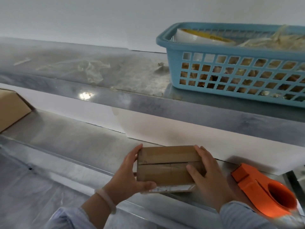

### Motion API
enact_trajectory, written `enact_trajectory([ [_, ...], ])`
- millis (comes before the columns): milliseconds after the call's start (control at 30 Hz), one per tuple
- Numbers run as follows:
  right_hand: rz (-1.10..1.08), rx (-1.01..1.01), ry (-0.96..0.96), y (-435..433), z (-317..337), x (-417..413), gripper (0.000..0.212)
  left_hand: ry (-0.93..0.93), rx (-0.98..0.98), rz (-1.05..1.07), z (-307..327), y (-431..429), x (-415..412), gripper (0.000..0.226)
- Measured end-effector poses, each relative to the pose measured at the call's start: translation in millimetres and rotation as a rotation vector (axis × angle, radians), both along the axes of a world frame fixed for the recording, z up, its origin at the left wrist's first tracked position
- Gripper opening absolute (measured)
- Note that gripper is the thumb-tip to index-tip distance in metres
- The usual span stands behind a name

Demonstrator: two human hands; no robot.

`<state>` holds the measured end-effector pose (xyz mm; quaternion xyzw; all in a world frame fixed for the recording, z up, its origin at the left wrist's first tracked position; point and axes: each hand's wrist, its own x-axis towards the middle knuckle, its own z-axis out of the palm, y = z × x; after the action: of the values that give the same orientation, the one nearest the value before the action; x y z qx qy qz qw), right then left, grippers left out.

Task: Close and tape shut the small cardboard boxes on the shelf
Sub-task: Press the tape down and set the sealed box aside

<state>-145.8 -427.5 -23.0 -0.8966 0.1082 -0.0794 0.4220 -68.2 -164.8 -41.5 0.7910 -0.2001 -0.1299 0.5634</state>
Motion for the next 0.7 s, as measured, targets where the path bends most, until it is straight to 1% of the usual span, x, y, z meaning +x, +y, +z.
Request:
enact_trajectory([
  [167,0.163,-0.117,-0.053,27,11,18,0.063,0.040,-0.061,0.186,12,47,-7,0.116],
  [233,0.244,-0.126,-0.060,47,15,29,0.061,0.042,-0.075,0.270,16,68,-14,0.116],
  [300,0.323,-0.120,-0.071,72,18,41,0.058,0.026,-0.064,0.363,18,90,-19,0.116],
  [367,0.381,-0.111,-0.124,100,21,54,0.054,-0.005,-0.047,0.460,19,116,-20,0.116],
  [500,0.476,-0.141,-0.184,163,27,76,0.057,-0.011,0.021,0.635,23,174,-13,0.115],
  [600,0.545,-0.232,-0.221,215,33,97,0.063,-0.015,0.023,0.736,24,220,-6,0.117],
  [700,0.586,-0.383,-0.274,276,32,123,0.062,-0.005,0.009,0.797,25,268,0,0.123],
])
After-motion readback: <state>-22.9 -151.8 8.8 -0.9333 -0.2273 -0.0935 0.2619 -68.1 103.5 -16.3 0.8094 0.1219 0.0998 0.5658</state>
